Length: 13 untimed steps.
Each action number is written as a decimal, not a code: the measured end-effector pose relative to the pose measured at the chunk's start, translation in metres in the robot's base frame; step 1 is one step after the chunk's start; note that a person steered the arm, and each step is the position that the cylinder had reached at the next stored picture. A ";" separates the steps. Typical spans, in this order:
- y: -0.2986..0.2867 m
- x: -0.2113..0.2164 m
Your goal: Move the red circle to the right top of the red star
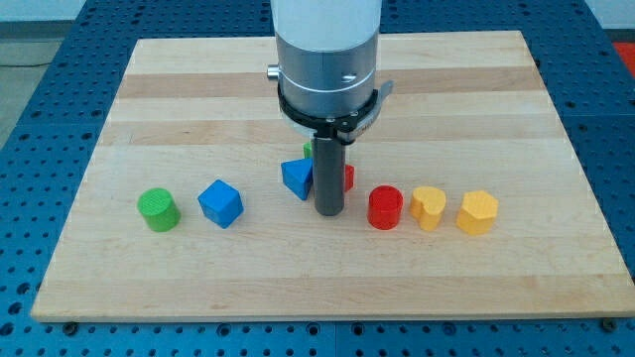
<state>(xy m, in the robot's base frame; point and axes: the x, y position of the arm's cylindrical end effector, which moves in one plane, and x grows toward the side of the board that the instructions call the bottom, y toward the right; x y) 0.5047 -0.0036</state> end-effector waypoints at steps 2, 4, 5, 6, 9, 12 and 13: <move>0.012 0.041; 0.070 0.052; 0.068 0.044; 0.063 0.042; 0.054 0.015; 0.079 -0.008; 0.098 -0.008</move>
<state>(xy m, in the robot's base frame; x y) 0.4968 0.0944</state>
